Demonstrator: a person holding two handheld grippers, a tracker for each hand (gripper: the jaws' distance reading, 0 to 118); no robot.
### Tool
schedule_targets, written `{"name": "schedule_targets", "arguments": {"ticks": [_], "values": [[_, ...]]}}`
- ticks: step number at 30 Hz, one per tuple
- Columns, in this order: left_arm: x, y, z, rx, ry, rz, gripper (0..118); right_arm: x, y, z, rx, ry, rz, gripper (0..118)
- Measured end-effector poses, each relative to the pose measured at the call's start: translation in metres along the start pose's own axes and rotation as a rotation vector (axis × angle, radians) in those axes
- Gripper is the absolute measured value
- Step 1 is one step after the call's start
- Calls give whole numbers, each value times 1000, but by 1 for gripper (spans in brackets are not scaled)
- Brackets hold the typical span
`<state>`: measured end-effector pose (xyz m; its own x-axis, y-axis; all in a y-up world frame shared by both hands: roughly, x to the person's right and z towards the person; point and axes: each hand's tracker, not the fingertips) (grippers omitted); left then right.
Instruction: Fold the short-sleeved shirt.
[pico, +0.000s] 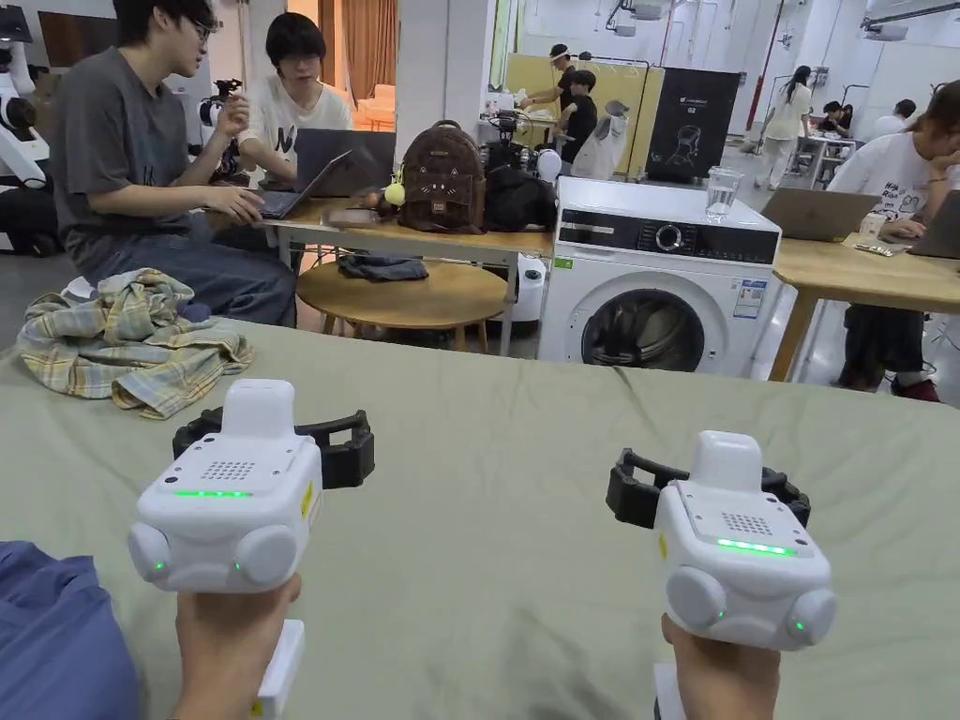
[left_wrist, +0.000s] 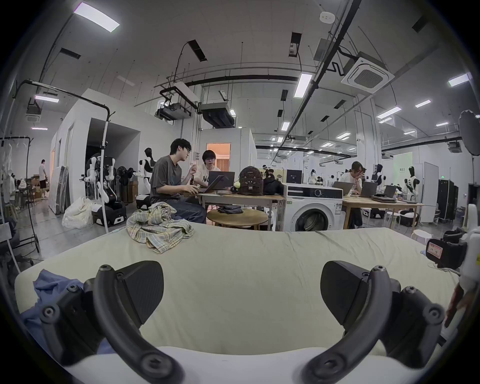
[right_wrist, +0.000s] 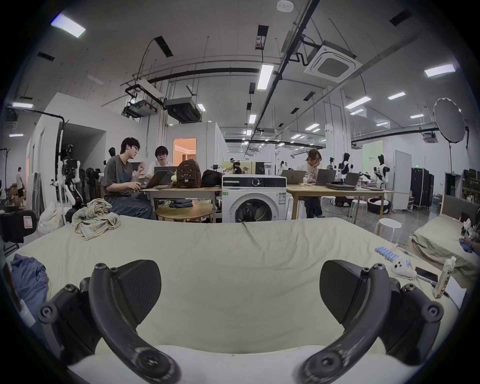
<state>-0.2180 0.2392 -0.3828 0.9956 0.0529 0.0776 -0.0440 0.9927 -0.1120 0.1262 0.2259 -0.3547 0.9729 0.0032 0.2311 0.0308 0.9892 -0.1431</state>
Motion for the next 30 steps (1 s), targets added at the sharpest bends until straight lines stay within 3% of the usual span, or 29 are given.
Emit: {"name": "schedule_targets", "arguments": {"ticks": [30], "values": [[13,3,8,-18,-8,-140,118,-1,-2,10,6,16,-8,118]]}}
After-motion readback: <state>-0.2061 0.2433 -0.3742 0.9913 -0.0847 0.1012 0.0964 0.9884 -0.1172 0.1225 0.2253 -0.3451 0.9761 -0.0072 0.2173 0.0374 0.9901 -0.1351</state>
